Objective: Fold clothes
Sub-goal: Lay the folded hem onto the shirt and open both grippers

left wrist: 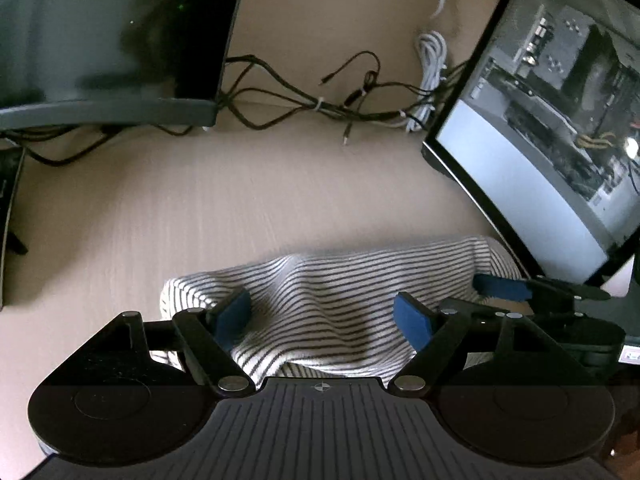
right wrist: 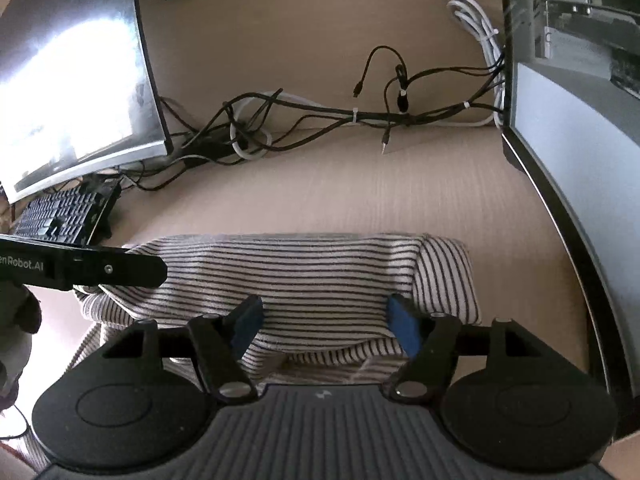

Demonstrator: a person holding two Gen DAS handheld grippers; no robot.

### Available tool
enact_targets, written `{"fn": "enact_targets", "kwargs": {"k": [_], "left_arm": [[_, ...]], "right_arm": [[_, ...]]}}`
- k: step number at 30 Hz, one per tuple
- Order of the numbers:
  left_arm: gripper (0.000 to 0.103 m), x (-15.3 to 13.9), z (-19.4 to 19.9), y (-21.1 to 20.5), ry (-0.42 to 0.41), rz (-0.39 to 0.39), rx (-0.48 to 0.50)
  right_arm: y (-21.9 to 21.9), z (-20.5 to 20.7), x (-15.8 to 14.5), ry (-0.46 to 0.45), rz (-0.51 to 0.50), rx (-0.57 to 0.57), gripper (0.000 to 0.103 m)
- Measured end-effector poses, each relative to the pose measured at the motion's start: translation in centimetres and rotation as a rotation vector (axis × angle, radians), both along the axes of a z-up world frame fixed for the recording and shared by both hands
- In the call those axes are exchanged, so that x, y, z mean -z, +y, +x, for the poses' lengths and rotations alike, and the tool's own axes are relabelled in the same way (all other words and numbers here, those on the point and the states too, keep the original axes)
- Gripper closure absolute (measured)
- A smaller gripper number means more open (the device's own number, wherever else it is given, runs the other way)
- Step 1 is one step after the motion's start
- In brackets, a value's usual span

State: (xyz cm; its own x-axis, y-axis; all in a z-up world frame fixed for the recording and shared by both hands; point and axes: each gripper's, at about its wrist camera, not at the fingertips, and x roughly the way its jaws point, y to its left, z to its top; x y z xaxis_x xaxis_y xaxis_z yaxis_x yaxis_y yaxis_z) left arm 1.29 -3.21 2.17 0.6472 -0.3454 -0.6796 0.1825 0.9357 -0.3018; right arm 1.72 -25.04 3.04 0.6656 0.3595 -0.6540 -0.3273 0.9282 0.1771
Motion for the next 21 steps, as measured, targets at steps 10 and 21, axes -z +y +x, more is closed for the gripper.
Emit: {"fn": "enact_targets", "kwargs": {"k": [10,21], "left_arm": [[0.009,1.2,-1.2,-1.1,-0.04,0.067,0.059],[0.009,1.4,0.4,-1.0,-0.059,0.087,0.092]], "right_arm": [[1.7,-0.7,0.8,-0.033,-0.095,-0.074,0.013],[2.9,0.7,1.4,-0.061,-0.119,-0.116,0.0]]}}
